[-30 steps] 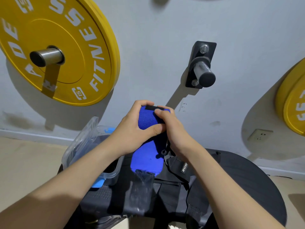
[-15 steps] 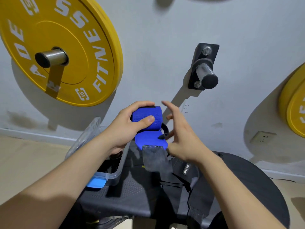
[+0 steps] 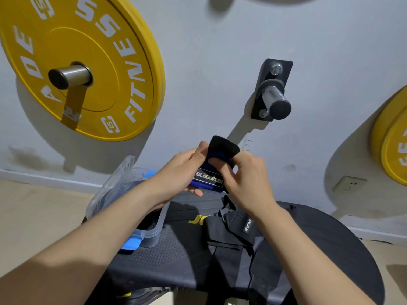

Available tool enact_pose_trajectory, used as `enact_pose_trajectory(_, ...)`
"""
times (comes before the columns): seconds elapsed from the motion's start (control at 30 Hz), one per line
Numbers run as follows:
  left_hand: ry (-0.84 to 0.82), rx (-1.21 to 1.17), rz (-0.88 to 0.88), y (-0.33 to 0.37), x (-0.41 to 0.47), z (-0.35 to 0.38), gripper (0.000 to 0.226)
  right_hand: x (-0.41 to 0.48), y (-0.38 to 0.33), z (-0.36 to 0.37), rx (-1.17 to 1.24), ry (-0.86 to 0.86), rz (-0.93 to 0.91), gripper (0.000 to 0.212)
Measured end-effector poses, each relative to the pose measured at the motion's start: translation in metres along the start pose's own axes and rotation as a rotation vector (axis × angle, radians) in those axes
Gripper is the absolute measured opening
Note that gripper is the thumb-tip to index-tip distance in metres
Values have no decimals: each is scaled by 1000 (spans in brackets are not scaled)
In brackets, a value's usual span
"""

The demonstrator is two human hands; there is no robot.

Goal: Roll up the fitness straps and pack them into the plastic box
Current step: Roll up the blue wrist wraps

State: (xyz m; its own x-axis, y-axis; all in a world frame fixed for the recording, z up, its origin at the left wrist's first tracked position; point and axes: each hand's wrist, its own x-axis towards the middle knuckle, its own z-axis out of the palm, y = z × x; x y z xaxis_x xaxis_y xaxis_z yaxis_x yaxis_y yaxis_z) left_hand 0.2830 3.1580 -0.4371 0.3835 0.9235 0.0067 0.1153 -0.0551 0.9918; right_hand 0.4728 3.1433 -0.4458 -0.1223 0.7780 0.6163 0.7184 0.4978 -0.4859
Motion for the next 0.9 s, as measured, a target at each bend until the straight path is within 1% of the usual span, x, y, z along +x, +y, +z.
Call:
enact_pose_trajectory(0.03,-4,20,50,1,0,-1,55,-1,0,2,-120,26,-21,20)
enact_pose_trajectory(0.07,-4,29,89,3,-1,-3,53,0,-4,2,-222,41,-17,29)
enact_pose_trajectory(0.1,1,41,114,3,-1,-5,52,0,-7,3,-269,42,-4,39)
enact_pose_trajectory(0.13,7,60,129,3,-1,-7,48,0,-8,4,-268,32,10,40)
enact_pose_trajectory(0.2,10,112,133,3,-1,-12,38,-2,-7,6,-139,12,48,28)
enact_pose_trajectory(0.23,9,131,123,2,-1,-15,36,-2,-5,7,-49,4,75,27)
enact_pose_trajectory(0.3,-1,172,104,1,-1,-17,38,-1,-3,7,98,-7,123,32)
enact_pose_trajectory(0.33,-11,196,105,1,-2,-18,39,0,-4,7,168,-22,135,29)
enact_pose_trajectory(0.4,-32,255,129,1,-4,-19,39,3,-7,8,298,-46,159,10)
enact_pose_trajectory(0.43,-37,296,150,0,-5,-19,38,4,-8,8,373,-77,183,5)
enact_pose_trajectory(0.5,-45,373,170,0,-7,-22,35,4,-10,11,494,-149,224,15)
enact_pose_trajectory(0.53,-53,394,162,-1,-7,-24,36,3,-12,13,508,-173,218,16)
enact_pose_trajectory(0.6,-68,395,158,-1,-9,-25,40,-1,-15,15,470,-233,188,16)
enact_pose_trajectory(0.67,-55,377,186,-1,-11,-23,44,-2,-17,19,490,-267,260,13)
enact_pose_trajectory(0.73,10,405,228,-1,-12,-19,47,0,-17,20,603,-261,398,17)
enact_pose_trajectory(0.8,92,472,261,-2,-12,-13,45,4,-17,21,660,-234,480,23)
enact_pose_trajectory(0.87,119,505,242,-3,-13,-5,38,6,-18,24,664,-184,531,29)
enact_pose_trajectory(0.9,117,511,230,-4,-13,0,33,7,-21,26,669,-127,561,32)
